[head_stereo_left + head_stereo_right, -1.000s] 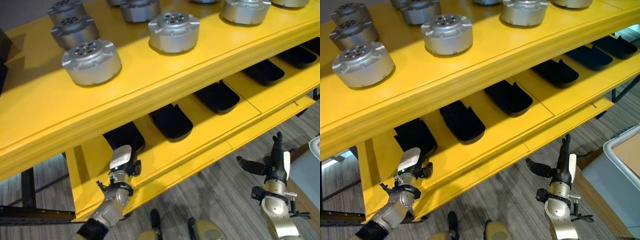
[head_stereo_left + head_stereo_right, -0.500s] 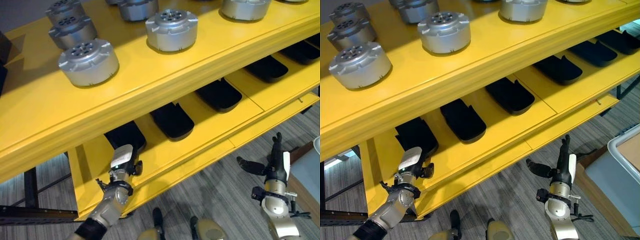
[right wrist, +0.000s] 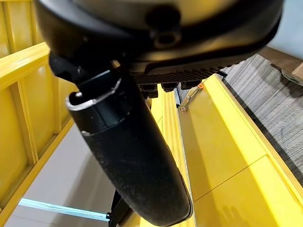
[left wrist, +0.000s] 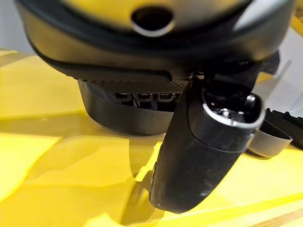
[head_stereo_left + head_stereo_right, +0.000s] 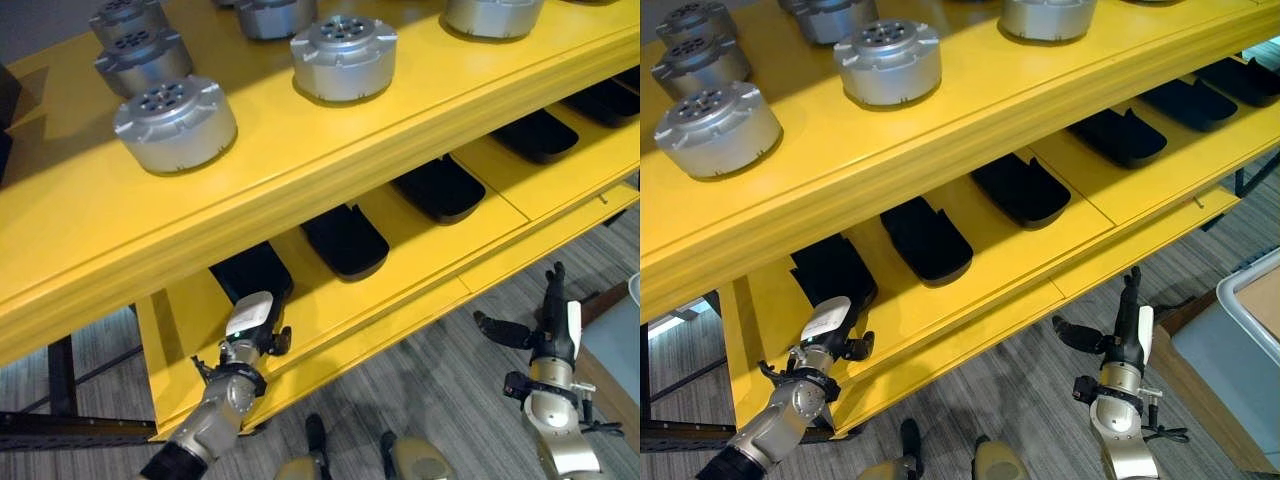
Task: Move parts from the plastic box to the shelf.
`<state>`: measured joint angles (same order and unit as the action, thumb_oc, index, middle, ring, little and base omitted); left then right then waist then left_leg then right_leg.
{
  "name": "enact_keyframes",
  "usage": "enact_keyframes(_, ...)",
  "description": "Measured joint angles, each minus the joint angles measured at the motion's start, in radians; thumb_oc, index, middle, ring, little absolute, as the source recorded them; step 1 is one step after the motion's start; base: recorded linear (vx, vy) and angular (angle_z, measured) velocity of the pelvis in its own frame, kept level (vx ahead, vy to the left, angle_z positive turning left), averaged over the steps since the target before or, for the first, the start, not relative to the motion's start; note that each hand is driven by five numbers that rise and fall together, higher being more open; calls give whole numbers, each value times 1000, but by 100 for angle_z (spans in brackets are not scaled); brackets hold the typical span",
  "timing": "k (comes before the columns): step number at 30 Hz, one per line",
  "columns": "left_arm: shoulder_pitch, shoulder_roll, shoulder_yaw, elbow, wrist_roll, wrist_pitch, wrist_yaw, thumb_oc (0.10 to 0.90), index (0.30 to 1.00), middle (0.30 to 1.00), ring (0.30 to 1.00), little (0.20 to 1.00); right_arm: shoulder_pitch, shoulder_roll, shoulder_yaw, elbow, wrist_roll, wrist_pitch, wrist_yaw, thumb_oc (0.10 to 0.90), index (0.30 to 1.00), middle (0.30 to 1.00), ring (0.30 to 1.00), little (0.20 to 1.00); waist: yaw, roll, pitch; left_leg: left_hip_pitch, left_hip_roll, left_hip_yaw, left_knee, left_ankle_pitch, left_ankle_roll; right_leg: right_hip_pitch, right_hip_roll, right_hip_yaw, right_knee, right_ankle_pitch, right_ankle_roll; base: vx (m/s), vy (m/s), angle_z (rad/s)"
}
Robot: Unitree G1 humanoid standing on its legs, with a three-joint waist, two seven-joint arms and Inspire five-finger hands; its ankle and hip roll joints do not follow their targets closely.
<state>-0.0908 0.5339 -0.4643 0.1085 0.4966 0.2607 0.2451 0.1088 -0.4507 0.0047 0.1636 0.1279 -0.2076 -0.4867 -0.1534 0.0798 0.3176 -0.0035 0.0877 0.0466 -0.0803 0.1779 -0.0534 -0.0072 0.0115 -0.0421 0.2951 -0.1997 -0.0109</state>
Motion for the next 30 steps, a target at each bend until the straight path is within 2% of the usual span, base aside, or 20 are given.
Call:
enact_keyframes(5, 2, 1, 0, 0, 0, -7, -17, 900, 1000, 1000, 1000, 1000, 0, -1, -13, 0, 0, 0, 0, 900, 1000, 1000, 1000, 1000, 2, 9, 4, -3, 0, -1, 0, 0, 0, -2, 0, -1, 0, 0, 0, 0, 0, 0)
enact_keyframes(11, 40, 1, 34, -23, -1, -22, -18, 900, 1000, 1000, 1000, 1000, 1, -7, -28, 0, 0, 0, -2, 900, 1000, 1000, 1000, 1000, 9, 9, 4, -9, 0, -2, 0, 0, 0, -8, 0, -3, -1, 0, 0, 0, 0, 0)
enact_keyframes(30, 72, 13, 41, -48, 0, -49, -40, 900, 1000, 1000, 1000, 1000, 13, -10, -28, 0, 0, 0, 0, 900, 1000, 1000, 1000, 1000, 18, 8, 5, -14, -2, -20, 0, 3, -2, -5, -3, -23, -1, -3, -2, -1, -1, 1)
